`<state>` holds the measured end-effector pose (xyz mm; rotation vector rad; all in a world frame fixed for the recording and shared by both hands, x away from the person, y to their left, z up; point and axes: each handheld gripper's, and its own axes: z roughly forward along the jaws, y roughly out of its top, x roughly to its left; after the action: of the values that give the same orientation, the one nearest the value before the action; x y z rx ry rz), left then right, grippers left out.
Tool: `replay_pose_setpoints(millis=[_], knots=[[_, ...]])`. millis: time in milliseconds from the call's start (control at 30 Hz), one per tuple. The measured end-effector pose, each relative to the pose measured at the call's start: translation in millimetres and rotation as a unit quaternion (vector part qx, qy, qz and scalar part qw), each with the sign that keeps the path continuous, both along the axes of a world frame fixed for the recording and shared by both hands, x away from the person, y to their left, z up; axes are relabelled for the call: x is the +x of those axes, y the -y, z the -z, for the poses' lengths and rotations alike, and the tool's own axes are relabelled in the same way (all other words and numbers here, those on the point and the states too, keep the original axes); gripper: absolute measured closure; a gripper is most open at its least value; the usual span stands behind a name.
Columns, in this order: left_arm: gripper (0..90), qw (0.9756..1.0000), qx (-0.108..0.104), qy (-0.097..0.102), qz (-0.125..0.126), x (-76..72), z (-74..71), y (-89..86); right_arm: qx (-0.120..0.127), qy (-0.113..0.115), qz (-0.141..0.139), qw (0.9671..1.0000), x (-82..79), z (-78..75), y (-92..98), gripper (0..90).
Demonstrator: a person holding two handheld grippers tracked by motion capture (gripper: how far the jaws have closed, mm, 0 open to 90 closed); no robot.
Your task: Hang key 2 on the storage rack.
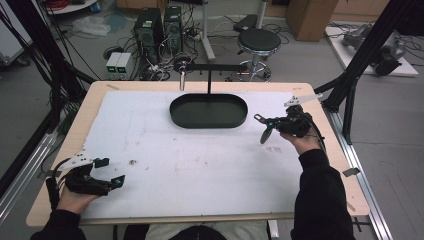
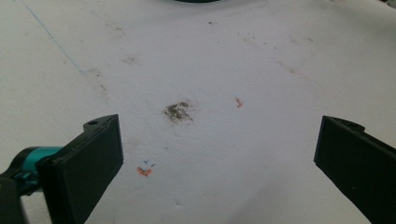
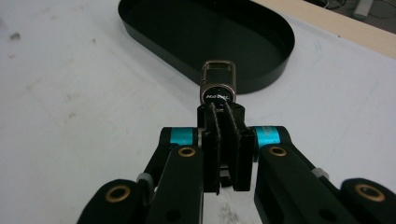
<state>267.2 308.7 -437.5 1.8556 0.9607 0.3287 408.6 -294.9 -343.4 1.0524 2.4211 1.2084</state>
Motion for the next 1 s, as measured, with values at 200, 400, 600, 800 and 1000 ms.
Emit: replay_pose_setpoints(millis=[200, 400, 600, 800, 1000], knots=[[1.7, 1.0000, -0.002, 0.001, 0.000, 0.3, 0.1, -0.2, 0.009, 0.002, 0.006, 0.9999, 9.8, -6.9, -12.8, 86.0], [1.8, 1.0000, -0.003, 0.001, 0.001, 0.8, 0.0, -0.1, 0.012, 0.008, 0.003, 0.9999, 15.8, -13.7, -24.5, 85.8], [1.7, 1.0000, -0.006, 0.001, 0.001, 1.0, 0.0, -1.0, 0.009, 0.012, -0.003, 0.9999, 22.1, -19.5, -35.4, 85.8], [1.7, 1.0000, -0.006, 0.001, 0.001, 1.3, 0.1, -1.0, -0.004, 0.010, -0.008, 0.9999, 30.3, -25.4, -42.2, 85.8], [1.7, 1.0000, -0.004, -0.001, 0.004, 1.8, 1.0, 0.5, -0.010, 0.013, -0.008, 0.9998, 39.4, -31.5, -45.2, 85.7]])
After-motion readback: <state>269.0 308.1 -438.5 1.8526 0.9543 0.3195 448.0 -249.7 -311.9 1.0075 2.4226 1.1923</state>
